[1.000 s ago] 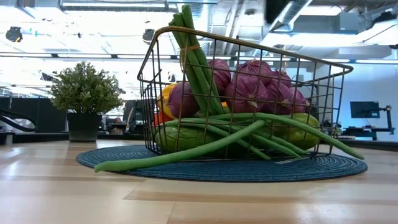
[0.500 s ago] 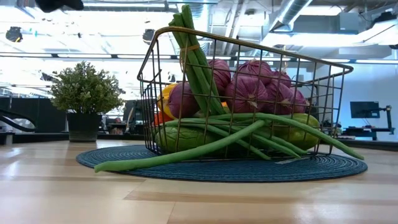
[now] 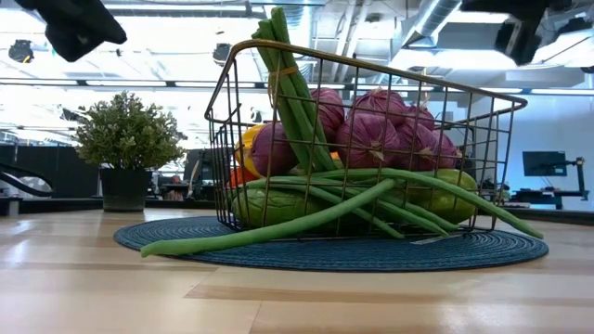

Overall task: Build produce basket
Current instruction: Return to Home Position

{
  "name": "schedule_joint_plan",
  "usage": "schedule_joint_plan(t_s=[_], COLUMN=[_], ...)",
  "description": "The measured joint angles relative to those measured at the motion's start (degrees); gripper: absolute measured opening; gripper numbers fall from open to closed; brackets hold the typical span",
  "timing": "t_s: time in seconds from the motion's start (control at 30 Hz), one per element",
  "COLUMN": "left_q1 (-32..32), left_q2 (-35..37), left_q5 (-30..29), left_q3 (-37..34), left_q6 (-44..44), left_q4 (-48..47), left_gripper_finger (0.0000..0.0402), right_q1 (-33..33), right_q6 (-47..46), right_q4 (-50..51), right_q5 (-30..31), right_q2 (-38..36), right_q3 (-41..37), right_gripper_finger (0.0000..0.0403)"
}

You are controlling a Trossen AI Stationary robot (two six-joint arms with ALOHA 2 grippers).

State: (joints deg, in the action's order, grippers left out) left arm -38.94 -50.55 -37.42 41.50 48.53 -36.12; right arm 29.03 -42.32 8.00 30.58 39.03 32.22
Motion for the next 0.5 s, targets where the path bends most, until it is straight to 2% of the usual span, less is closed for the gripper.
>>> schedule_joint_plan(t_s=[0.13, 0.27, 0.4, 0.5], left_q1=[0.0, 0.43, 0.57, 0.99], left_q2=[0.52, 2.3, 5.25, 7.22], left_q5=[-0.14, -1.29, -5.46, -7.7], left_q3=[-5.05, -13.19, -22.21, -26.08], left_q6=[-3.82, -5.11, -7.15, -8.98], left_q4=[10.09, 25.29, 41.35, 47.88], left_gripper_finger=[0.0, 0.0, 0.0, 0.0], right_q1=[-5.02, -8.03, -9.46, -9.99], right_q6=[0.74, 3.8, 6.98, 8.82], right_q4=[-6.92, -7.64, -7.59, -6.13], right_q5=[-5.27, -8.89, -9.89, -10.98], right_q2=[-1.88, -2.72, -4.49, -6.07], right_q3=[-5.87, -6.13, -6.09, -6.09], right_gripper_finger=[0.0001, 0.0001, 0.0001, 0.0001])
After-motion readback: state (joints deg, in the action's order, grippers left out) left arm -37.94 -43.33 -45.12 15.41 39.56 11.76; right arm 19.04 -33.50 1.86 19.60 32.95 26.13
